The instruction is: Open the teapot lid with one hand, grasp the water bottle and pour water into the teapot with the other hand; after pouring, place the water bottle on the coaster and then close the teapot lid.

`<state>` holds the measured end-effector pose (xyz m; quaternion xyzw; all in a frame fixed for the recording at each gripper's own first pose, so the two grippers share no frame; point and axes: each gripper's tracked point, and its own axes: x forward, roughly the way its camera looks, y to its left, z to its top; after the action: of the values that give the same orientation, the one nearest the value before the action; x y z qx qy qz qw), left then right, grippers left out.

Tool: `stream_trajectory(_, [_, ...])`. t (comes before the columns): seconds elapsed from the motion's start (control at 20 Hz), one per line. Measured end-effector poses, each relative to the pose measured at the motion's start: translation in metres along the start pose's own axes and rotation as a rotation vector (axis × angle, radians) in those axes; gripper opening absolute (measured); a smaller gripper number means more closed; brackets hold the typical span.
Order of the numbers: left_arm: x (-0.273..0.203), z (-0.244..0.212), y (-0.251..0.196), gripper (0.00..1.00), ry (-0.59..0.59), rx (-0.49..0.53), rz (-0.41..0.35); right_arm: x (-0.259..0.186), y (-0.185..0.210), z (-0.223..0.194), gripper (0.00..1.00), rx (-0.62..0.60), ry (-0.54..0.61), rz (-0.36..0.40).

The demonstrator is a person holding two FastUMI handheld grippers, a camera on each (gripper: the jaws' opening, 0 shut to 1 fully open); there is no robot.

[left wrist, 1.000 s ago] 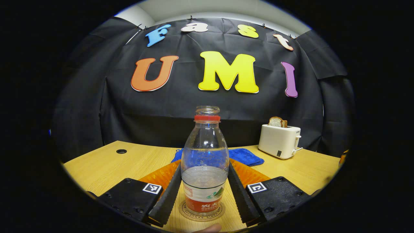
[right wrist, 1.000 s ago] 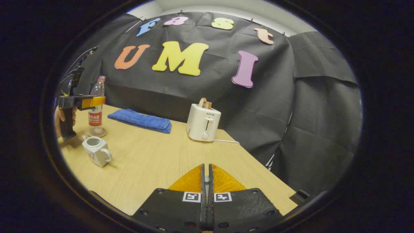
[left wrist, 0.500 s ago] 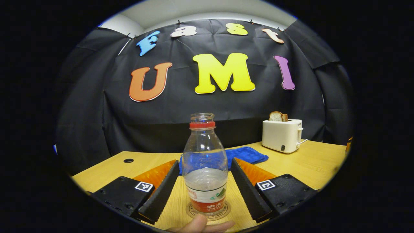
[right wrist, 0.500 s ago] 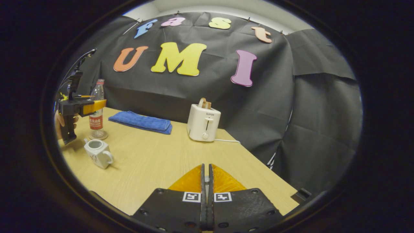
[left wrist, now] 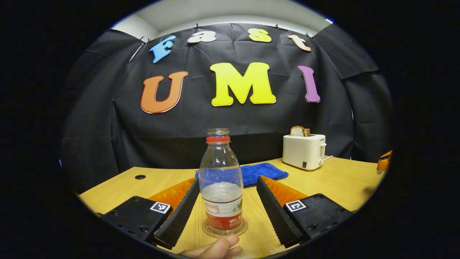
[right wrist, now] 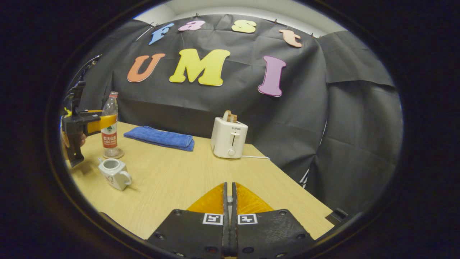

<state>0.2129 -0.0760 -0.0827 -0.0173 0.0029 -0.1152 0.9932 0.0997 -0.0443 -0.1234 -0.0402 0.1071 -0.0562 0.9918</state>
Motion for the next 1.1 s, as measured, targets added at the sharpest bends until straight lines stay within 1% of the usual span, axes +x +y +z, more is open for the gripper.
stream_trajectory(0.1, [-0.005, -0.007, 0.008, 1.00, 0.014, 0.009, 0.015, -0.004, 0.003, 0.003, 0.00, -0.003, -0.009, 0.003])
stream_trajectory(0.15, [-0.009, -0.011, 0.010, 1.00, 0.025, -0.004, 0.015, -0.005, 0.004, 0.005, 0.00, -0.004, -0.014, 0.003])
stream_trajectory(0.25, [-0.024, -0.012, 0.010, 1.00, 0.032, -0.023, 0.014, -0.010, 0.012, 0.012, 0.00, 0.007, -0.026, 0.027])
stream_trajectory(0.35, [-0.040, -0.010, 0.018, 1.00, 0.025, -0.007, 0.056, -0.012, 0.019, 0.015, 0.00, 0.015, -0.036, 0.042])
stream_trajectory(0.4, [-0.047, -0.008, 0.018, 1.00, 0.027, -0.014, 0.059, -0.013, 0.021, 0.014, 0.00, 0.013, -0.038, 0.042])
stream_trajectory(0.45, [-0.059, -0.012, 0.012, 0.96, 0.050, -0.016, 0.049, -0.014, 0.026, 0.014, 0.00, 0.007, -0.039, 0.050])
stream_trajectory(0.5, [-0.067, -0.014, 0.011, 1.00, 0.066, -0.010, 0.054, -0.015, 0.031, 0.013, 0.00, 0.002, -0.038, 0.057])
stream_trajectory(0.55, [-0.079, -0.018, 0.014, 1.00, 0.090, 0.007, 0.062, -0.018, 0.037, 0.013, 0.00, 0.009, -0.035, 0.076])
stream_trajectory(0.6, [-0.091, -0.021, 0.017, 1.00, 0.108, 0.020, 0.079, -0.022, 0.047, 0.013, 0.00, 0.032, -0.027, 0.115])
stream_trajectory(0.65, [-0.100, -0.023, 0.018, 1.00, 0.115, 0.012, 0.088, -0.024, 0.052, 0.014, 0.00, 0.039, -0.027, 0.131])
stream_trajectory(0.7, [-0.114, -0.027, 0.014, 1.00, 0.140, -0.014, 0.080, -0.026, 0.055, 0.019, 0.00, 0.033, -0.045, 0.132])
stream_trajectory(0.8, [-0.130, -0.024, 0.015, 1.00, 0.143, -0.022, 0.079, -0.028, 0.061, 0.024, 0.00, 0.032, -0.064, 0.141])
stream_trajectory(0.85, [-0.141, -0.018, 0.019, 1.00, 0.128, -0.011, 0.090, -0.029, 0.071, 0.028, 0.00, 0.045, -0.073, 0.167])
stream_trajectory(0.95, [-0.154, -0.013, 0.026, 1.00, 0.122, -0.025, 0.105, -0.029, 0.085, 0.037, 0.00, 0.063, -0.082, 0.201])
stream_trajectory(1.0, [-0.164, -0.001, 0.032, 1.00, 0.119, -0.046, 0.106, -0.030, 0.106, 0.050, 0.00, 0.083, -0.105, 0.267])
stream_trajectory(1.1, [-0.173, 0.017, 0.044, 1.00, 0.085, -0.052, 0.126, -0.030, 0.129, 0.058, 0.00, 0.098, -0.114, 0.343])
